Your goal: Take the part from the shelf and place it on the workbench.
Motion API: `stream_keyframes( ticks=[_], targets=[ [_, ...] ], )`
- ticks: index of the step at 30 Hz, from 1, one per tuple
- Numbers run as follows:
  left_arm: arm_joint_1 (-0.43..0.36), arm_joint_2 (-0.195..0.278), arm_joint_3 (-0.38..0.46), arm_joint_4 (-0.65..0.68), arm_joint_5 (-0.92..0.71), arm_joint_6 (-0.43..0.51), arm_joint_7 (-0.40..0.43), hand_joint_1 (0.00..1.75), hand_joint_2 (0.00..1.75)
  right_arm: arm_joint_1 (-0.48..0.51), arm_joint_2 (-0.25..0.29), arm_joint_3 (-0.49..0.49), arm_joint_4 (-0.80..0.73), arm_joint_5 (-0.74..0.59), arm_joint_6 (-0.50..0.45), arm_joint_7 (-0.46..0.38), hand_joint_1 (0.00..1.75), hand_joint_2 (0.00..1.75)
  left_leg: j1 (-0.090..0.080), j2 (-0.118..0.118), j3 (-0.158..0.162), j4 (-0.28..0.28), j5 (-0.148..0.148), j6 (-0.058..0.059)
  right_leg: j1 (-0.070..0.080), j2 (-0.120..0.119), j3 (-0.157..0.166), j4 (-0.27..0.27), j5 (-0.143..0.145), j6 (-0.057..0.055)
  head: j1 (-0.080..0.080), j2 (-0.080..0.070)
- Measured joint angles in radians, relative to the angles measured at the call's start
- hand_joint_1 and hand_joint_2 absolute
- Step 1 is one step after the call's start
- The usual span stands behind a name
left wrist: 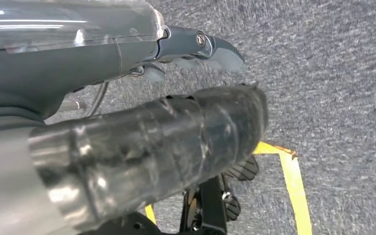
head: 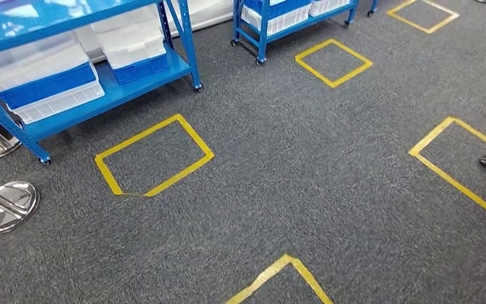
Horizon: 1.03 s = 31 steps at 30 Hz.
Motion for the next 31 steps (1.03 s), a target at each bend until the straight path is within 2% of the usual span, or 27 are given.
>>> stream_keyframes(
  ticks=[2, 3, 4, 5, 6, 8, 9, 10, 11, 13, 15, 17, 18, 19, 20, 21, 23, 24, 25, 28, 31],
  targets=[
    [0.0, 0.0, 0.0, 0.0, 0.0, 0.0, 0.0, 0.0, 0.0, 0.0, 0.001, 0.001, 0.0, 0.0, 0.0, 0.0, 0.0, 1.75, -0.001, 0.001, -0.001, 0.0, 0.001, 0.004, -0.001, 0.0, -0.059, 0.122, -0.062, 0.006, 0.001, 0.0],
    [0.0, 0.0, 0.0, 0.0, 0.0, 0.0, 0.0, 0.0, 0.0, 0.001, 0.001, 0.001, 0.0, 0.0, 0.001, 0.0, 0.0, 1.75, -0.001, 0.001, -0.003, 0.002, 0.0, 0.004, -0.002, 0.0, -0.082, 0.17, -0.076, 0.01, 0.001, 0.0],
    [0.0, 0.0, 0.0, 0.0, 0.0, 0.0, 0.0, 0.0, 0.0, 0.001, 0.001, 0.001, 0.0, 0.0, 0.001, 0.0, 0.0, 1.75, -0.001, 0.0, -0.004, 0.005, -0.001, 0.004, -0.004, 0.0, -0.09, 0.185, -0.071, 0.012, 0.001, 0.0],
    [0.0, 0.0, 0.0, 0.0, 0.0, 0.0, 0.0, 0.0, 0.0, 0.001, 0.001, 0.001, 0.0, 0.0, 0.001, 0.0, 0.0, 1.75, -0.001, 0.0, -0.004, 0.008, -0.004, 0.003, -0.005, -0.001, -0.079, 0.164, -0.048, 0.014, 0.001, 0.0],
    [0.001, -0.001, 0.0, 0.0, 0.0, 0.0, 0.0, 0.0, 0.0, 0.001, 0.001, 0.001, 0.0, 0.0, 0.001, 0.0, 0.0, 1.75, -0.001, 0.0, -0.003, 0.013, -0.007, 0.002, -0.007, -0.001, -0.051, 0.106, -0.011, 0.015, 0.001, 0.0],
    [0.001, -0.001, 0.0, 0.0, 0.0, 0.0, 0.0, 0.0, 0.0, 0.001, 0.001, 0.001, 0.0, 0.0, 0.001, 0.0, 0.0, 1.75, -0.002, -0.002, -0.004, 0.025, -0.016, -0.006, -0.008, -0.001, 0.009, -0.015, 0.037, 0.012, 0.001, 0.0],
    [0.0, -0.001, 0.0, 0.0, 0.0, 0.0, 0.0, 0.0, 0.0, 0.001, 0.001, 0.002, 0.0, 0.0, 0.0, 0.0, 0.0, 1.75, -0.004, -0.003, -0.006, 0.03, -0.019, -0.011, -0.007, 0.0, 0.024, -0.049, 0.046, 0.008, 0.001, 0.0],
    [0.0, -0.001, 0.0, 0.0, 0.0, 0.0, 0.0, 0.0, 0.0, 0.001, 0.001, 0.002, 0.0, 0.0, 0.0, 0.0, 0.0, 1.75, -0.006, -0.003, -0.009, 0.032, -0.021, -0.015, -0.004, 0.001, 0.027, -0.059, 0.043, 0.004, 0.0, 0.0],
    [0.0, -0.001, 0.0, 0.0, 0.0, 0.0, 0.0, 0.0, 0.0, 0.001, 0.0, 0.002, 0.0, 0.0, 0.0, 0.0, 0.0, 1.75, -0.007, -0.004, -0.01, 0.034, -0.021, -0.019, -0.001, 0.002, 0.024, -0.059, 0.045, -0.002, 0.0, 0.0],
    [-0.001, -0.002, 0.0, 0.0, 0.0, 0.0, 0.0, 0.0, 0.0, 0.001, 0.0, 0.001, 0.0, 0.0, 0.0, 0.0, 0.0, 1.75, -0.008, -0.004, -0.013, 0.039, -0.029, -0.028, -0.006, 0.003, 0.024, -0.063, 0.048, -0.012, 0.0, 0.0],
    [-0.001, -0.002, 0.0, 0.0, 0.0, 0.0, 0.0, 0.0, 0.0, 0.001, -0.001, 0.001, 0.0, 0.0, 0.0, 0.0, 0.0, 1.75, -0.006, -0.005, -0.04, 0.102, -0.072, -0.038, -0.01, 0.002, 0.025, -0.068, 0.052, -0.024, 0.0, 0.0],
    [0.0, -0.003, 0.0, 0.0, 0.0, 0.0, 0.0, 0.0, 0.0, 0.001, -0.001, 0.001, 0.0, 0.0, 0.0, 0.0, 0.0, 1.75, -0.002, -0.006, -0.1, 0.233, -0.138, -0.044, -0.008, 0.001, 0.023, -0.069, 0.052, -0.03, -0.001, 0.0],
    [0.0, -0.003, 0.0, 0.0, 0.0, 0.0, 0.0, 0.0, 0.0, 0.001, -0.001, 0.001, 0.0, 0.0, 0.0, 0.0, 0.0, 1.75, 0.0, -0.006, -0.128, 0.29, -0.157, -0.045, -0.007, 0.001, 0.022, -0.069, 0.052, -0.03, 0.0, 0.0],
    [0.001, -0.003, 0.0, 0.0, 0.0, 0.0, 0.0, 0.0, 0.0, 0.001, -0.001, 0.001, 0.0, 0.0, 0.0, 0.0, 0.0, 1.75, 0.0, -0.005, -0.143, 0.319, -0.158, -0.045, -0.006, 0.001, 0.022, -0.068, 0.052, -0.03, 0.0, 0.0],
    [0.001, -0.003, 0.0, 0.0, 0.0, 0.0, 0.0, 0.0, 0.0, 0.001, -0.001, 0.001, 0.0, 0.0, 0.0, 0.0, 0.0, 1.75, 0.0, -0.005, -0.139, 0.308, -0.139, -0.044, -0.005, 0.001, 0.023, -0.068, 0.052, -0.03, 0.0, 0.0],
    [0.002, -0.003, 0.0, 0.0, 0.0, 0.0, 0.0, 0.0, 0.0, 0.001, -0.001, 0.001, 0.0, 0.0, 0.0, 0.0, 0.0, 1.75, 0.0, -0.006, -0.118, 0.262, -0.105, -0.04, -0.004, 0.001, 0.025, -0.068, 0.051, -0.03, 0.0, 0.0],
    [0.002, -0.002, 0.0, 0.0, 0.0, 0.0, 0.0, 0.0, 0.0, 0.001, -0.001, 0.001, 0.0, 0.0, 0.0, 0.0, 0.0, 1.75, -0.002, -0.006, -0.054, 0.123, -0.039, -0.028, -0.001, 0.002, 0.029, -0.067, 0.049, -0.029, 0.0, 0.0],
    [0.001, -0.001, 0.0, 0.0, 0.0, 0.0, 0.0, 0.0, 0.0, 0.001, -0.001, 0.001, 0.0, 0.0, 0.0, 0.0, 0.0, 1.75, -0.004, -0.005, -0.031, 0.074, -0.023, -0.024, 0.001, 0.002, 0.028, -0.066, 0.049, -0.026, 0.0, 0.0],
    [0.001, -0.001, 0.0, 0.0, 0.0, 0.0, 0.0, 0.0, 0.0, 0.001, -0.001, 0.001, 0.0, 0.0, 0.0, 0.0, 0.0, 1.75, -0.005, -0.005, -0.019, 0.045, -0.018, -0.02, 0.003, 0.002, 0.026, -0.066, 0.049, -0.022, 0.0, 0.0],
    [-0.001, 0.0, 0.0, 0.0, 0.0, 0.0, 0.0, 0.0, 0.0, 0.001, -0.002, 0.0, 0.0, 0.0, 0.0, 0.0, 0.0, 1.75, -0.005, -0.005, -0.014, 0.026, -0.014, -0.013, 0.002, 0.002, 0.024, -0.067, 0.051, -0.007, 0.001, 0.0],
    [0.0, -0.001, 0.0, 0.0, 0.0, 0.0, 0.0, 0.0, 0.0, 0.0, -0.001, 0.0, 0.0, 0.0, 0.0, 0.0, 0.0, 1.75, 0.0, -0.001, -0.006, 0.007, -0.001, -0.001, -0.001, 0.001, 0.001, -0.008, 0.005, 0.001, 0.003, 0.0]
  ],
)
